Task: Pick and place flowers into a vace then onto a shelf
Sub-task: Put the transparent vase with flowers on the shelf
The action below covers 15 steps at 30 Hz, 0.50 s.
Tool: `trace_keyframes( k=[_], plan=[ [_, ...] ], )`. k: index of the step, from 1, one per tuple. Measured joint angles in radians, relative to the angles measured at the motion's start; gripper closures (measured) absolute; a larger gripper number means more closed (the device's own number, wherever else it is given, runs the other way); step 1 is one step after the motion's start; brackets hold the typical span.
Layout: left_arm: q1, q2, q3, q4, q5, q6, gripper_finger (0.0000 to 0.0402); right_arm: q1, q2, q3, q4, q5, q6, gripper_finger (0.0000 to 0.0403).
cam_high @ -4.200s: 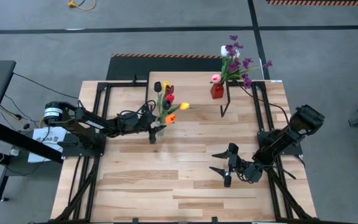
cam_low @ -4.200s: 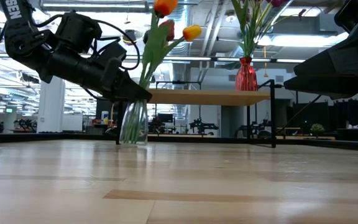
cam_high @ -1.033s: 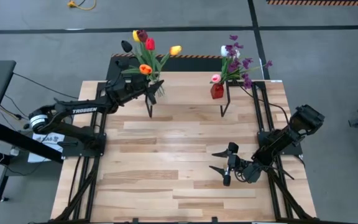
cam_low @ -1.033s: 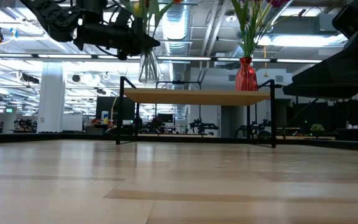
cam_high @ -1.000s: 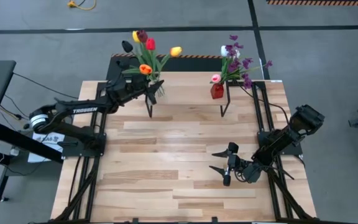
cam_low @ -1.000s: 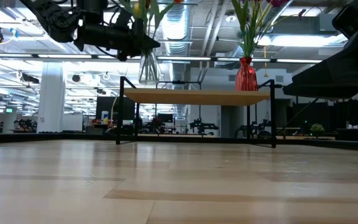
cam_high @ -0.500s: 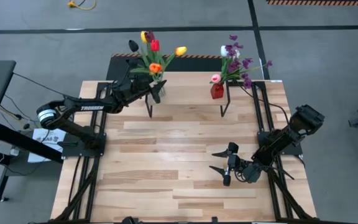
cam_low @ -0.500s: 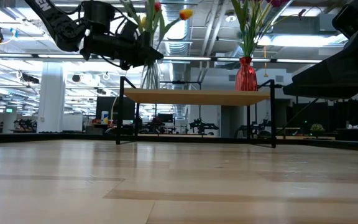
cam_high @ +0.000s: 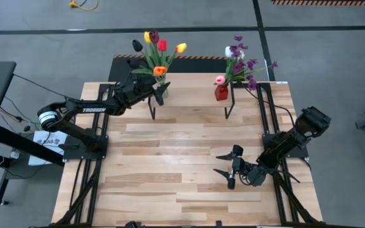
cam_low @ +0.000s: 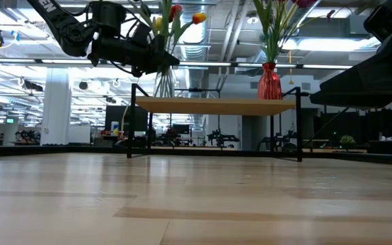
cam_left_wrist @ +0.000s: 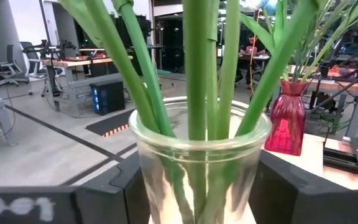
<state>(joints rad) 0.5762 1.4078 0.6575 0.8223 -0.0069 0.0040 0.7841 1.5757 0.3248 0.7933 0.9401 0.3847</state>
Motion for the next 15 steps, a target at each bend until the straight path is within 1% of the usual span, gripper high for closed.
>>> trace_keyframes(
  k=[9,15],
  plan=[
    [0.000,0.000,0.000,-0.015,0.000,-0.007,0.0160,0.000,0.000,0.000,0.000,0.000,0.000,0.0143],
    [0.001,-0.001,0.000,-0.035,-0.025,0.001,0.0123,0.000,0.000,0.000,0.000,0.000,0.000,0.0143]
  ],
)
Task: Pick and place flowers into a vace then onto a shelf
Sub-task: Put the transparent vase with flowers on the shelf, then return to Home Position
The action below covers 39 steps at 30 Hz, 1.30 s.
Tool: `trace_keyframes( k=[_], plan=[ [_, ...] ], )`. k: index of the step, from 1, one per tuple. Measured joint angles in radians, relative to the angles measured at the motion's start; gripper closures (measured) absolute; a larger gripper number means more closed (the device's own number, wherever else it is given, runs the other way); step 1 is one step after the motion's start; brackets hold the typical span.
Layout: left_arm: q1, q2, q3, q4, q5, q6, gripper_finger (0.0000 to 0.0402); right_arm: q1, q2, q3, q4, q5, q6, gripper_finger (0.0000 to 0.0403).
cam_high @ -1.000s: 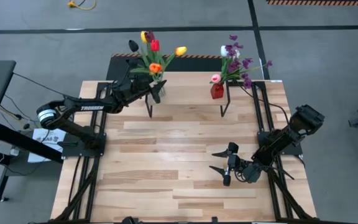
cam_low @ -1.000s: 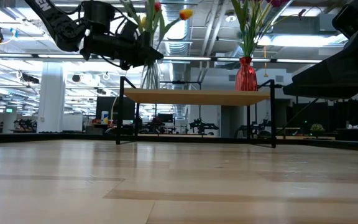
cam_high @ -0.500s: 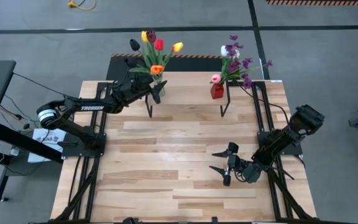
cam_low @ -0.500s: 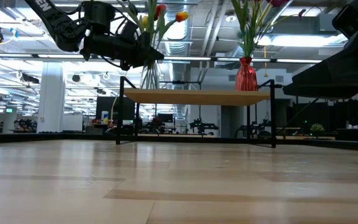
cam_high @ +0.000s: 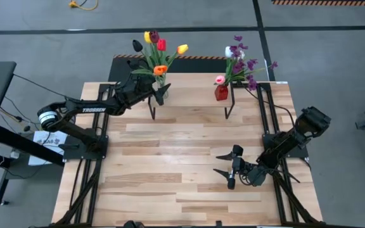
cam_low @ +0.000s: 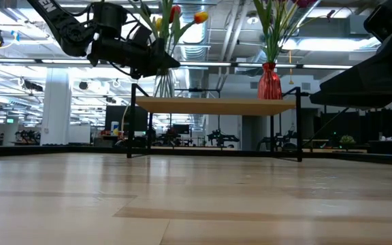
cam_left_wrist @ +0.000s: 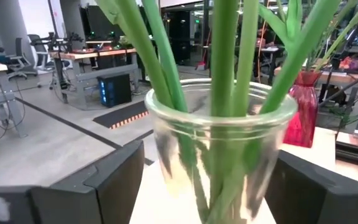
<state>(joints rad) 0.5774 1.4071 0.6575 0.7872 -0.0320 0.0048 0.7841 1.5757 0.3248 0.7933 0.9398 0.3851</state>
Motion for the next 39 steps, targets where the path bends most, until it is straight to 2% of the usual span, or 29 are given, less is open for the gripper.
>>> trace_keyframes(
  k=[9,17,26,34,39],
  plan=[
    [0.000,-0.072,0.000,-0.075,-0.006,0.034,0.0099,0.000,0.000,0.000,0.000,-0.025,0.000,0.0143],
    [0.000,-0.184,0.000,-0.260,-0.008,0.058,0.0099,0.001,0.000,0.000,0.000,-0.026,0.000,0.0143],
    [0.000,-0.286,0.000,-0.530,-0.009,0.093,0.0099,0.000,0.000,0.000,0.000,-0.026,0.000,0.0143],
    [0.000,-0.457,-0.001,-0.731,-0.009,0.103,0.0099,0.000,0.000,0.000,0.008,-0.026,0.000,0.0143],
    [-0.001,-0.596,-0.001,-0.940,-0.008,-0.040,0.0099,0.000,0.000,0.000,0.007,-0.026,0.018,0.0143]
  ],
)
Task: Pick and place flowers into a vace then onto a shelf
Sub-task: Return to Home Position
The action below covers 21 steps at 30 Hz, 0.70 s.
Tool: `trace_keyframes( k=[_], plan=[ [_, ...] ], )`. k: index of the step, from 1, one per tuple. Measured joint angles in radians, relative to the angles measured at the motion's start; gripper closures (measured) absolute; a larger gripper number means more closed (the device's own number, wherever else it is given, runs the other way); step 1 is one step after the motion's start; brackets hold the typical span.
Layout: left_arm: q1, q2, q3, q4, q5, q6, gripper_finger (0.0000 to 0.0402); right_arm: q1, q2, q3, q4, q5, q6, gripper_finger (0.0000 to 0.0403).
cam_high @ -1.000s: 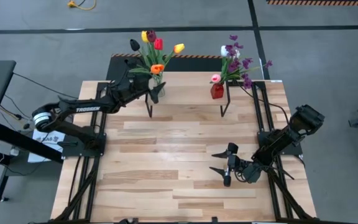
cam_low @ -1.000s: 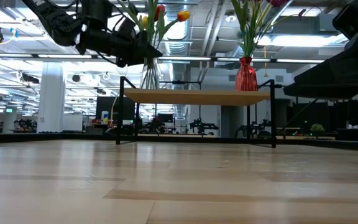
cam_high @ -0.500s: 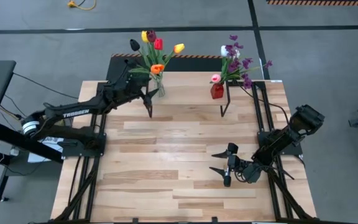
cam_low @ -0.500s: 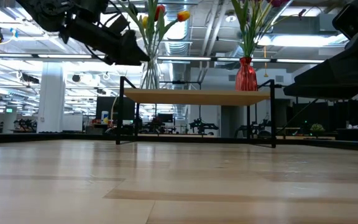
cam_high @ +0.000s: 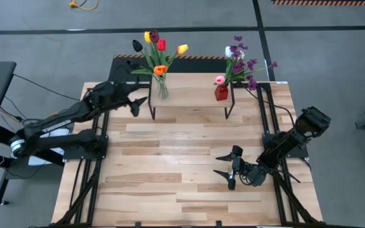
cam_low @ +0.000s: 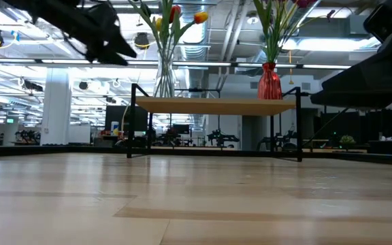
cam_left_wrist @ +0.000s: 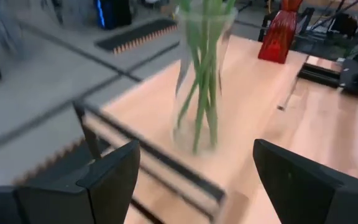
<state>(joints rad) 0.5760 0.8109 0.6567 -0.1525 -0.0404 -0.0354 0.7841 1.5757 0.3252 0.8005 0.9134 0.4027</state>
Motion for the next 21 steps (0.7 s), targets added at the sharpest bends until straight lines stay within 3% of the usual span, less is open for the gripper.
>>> trace_keyframes(
  k=[5,8,12,16,21],
  plan=[
    [-0.040,-0.145,0.000,-0.235,0.034,-0.143,0.0099,-0.008,0.000,0.000,-0.003,-0.001,0.018,0.0143],
    [-0.099,-0.243,0.000,-0.321,0.035,-0.183,0.0099,-0.018,0.000,0.007,0.008,-0.029,0.111,0.0143],
    [-0.216,-0.410,-0.070,-0.295,0.047,-0.229,0.0099,-0.026,0.000,0.033,0.011,-0.069,0.069,0.0143],
    [-0.325,-0.602,-0.215,-0.144,0.056,-0.241,0.0099,-0.079,-0.014,0.039,0.127,-0.255,-0.073,0.0143],
    [-0.400,-0.777,-0.389,-0.021,0.093,-0.250,0.0099,-0.214,-0.125,0.039,0.202,-0.707,-0.200,0.0143]
  ],
)
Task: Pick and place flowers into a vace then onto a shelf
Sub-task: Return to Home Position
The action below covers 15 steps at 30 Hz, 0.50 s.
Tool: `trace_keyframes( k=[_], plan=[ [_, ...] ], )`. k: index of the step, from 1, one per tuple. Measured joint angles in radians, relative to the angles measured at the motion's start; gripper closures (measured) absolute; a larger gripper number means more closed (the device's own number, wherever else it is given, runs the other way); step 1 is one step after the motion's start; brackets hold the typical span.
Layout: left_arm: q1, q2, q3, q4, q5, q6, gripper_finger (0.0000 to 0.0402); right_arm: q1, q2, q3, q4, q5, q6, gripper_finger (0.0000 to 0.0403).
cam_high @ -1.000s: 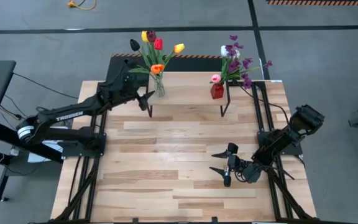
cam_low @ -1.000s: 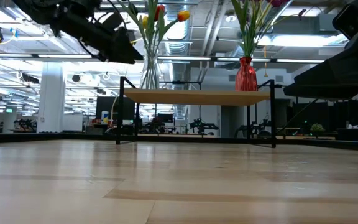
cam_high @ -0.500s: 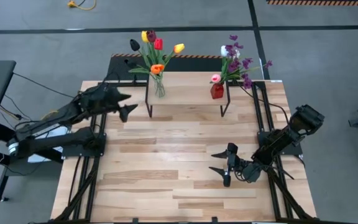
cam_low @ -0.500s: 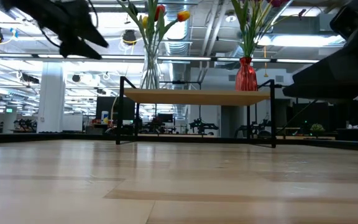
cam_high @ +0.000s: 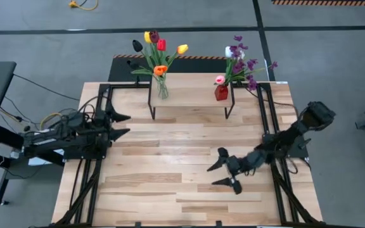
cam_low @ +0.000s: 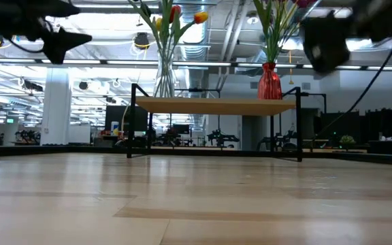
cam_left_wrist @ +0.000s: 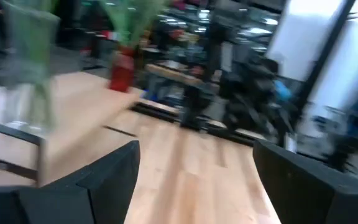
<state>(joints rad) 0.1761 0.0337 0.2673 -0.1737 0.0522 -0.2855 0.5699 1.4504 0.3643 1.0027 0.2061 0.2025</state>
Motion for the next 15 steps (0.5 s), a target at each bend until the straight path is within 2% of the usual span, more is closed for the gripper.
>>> trace_keyframes(
  k=[2,5,11,15],
  plan=[
    [-0.016,-0.034,-0.047,0.024,0.050,0.000,0.0099,-0.059,-0.084,-0.019,0.002,-0.161,-0.029,0.0143],
    [-0.043,-0.029,-0.100,0.109,0.108,0.000,0.0099,-0.132,-0.238,-0.088,-0.007,-0.259,-0.076,0.0143],
    [-0.109,-0.032,-0.186,0.236,0.080,0.077,0.0099,-0.189,-0.601,-0.331,-0.006,-0.258,-0.142,0.0143],
    [-0.156,-0.030,-0.256,0.342,0.051,0.115,0.0099,-0.187,-0.775,-0.354,-0.242,-0.206,-0.103,0.0143]
  ],
)
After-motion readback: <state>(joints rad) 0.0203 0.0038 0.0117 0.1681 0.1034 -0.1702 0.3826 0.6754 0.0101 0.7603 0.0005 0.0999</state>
